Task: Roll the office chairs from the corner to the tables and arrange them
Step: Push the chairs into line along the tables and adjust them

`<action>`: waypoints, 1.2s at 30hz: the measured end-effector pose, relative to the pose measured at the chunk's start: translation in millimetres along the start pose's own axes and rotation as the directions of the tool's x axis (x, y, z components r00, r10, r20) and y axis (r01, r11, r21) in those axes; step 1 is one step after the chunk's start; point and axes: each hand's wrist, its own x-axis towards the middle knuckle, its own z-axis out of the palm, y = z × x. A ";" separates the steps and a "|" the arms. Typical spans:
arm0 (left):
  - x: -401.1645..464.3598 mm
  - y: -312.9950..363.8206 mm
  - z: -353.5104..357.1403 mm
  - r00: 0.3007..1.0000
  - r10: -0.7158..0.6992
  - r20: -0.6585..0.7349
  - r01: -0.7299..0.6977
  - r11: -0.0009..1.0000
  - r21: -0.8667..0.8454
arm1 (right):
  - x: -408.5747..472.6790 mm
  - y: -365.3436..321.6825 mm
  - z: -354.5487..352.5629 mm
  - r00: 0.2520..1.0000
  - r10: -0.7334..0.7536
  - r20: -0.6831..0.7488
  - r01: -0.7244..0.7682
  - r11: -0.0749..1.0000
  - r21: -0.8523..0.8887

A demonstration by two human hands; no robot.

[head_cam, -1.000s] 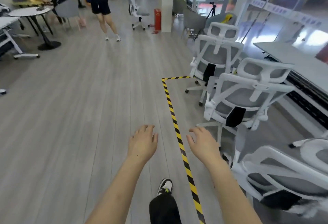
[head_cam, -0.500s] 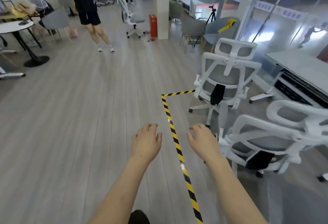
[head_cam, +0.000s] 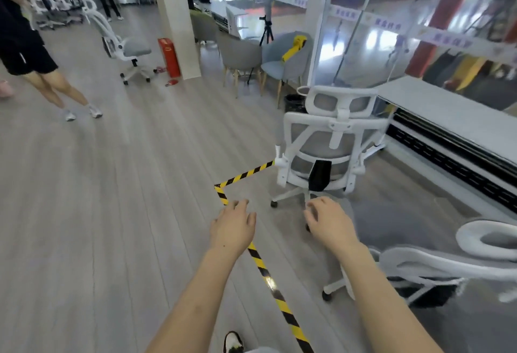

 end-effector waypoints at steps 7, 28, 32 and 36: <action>154.9 29.0 -8.5 0.974 0.209 0.086 -0.210 0.978 0.001 | 90.2 -1.9 -9.1 0.974 0.194 -0.113 -0.192 0.981 0.033; 550.2 217.8 7.5 0.849 0.516 0.111 -0.524 0.850 0.061 | 478.9 154.0 -112.5 0.858 0.298 -0.419 -0.290 0.953 0.085; 591.1 255.4 3.5 0.811 0.573 0.121 -0.582 0.811 0.062 | 525.6 185.3 -136.7 0.913 0.266 -0.310 -0.300 0.952 -0.066; 624.0 271.3 14.3 0.790 0.588 0.171 -0.600 0.800 0.024 | 544.3 205.9 -139.8 0.942 0.246 -0.229 -0.249 0.968 0.016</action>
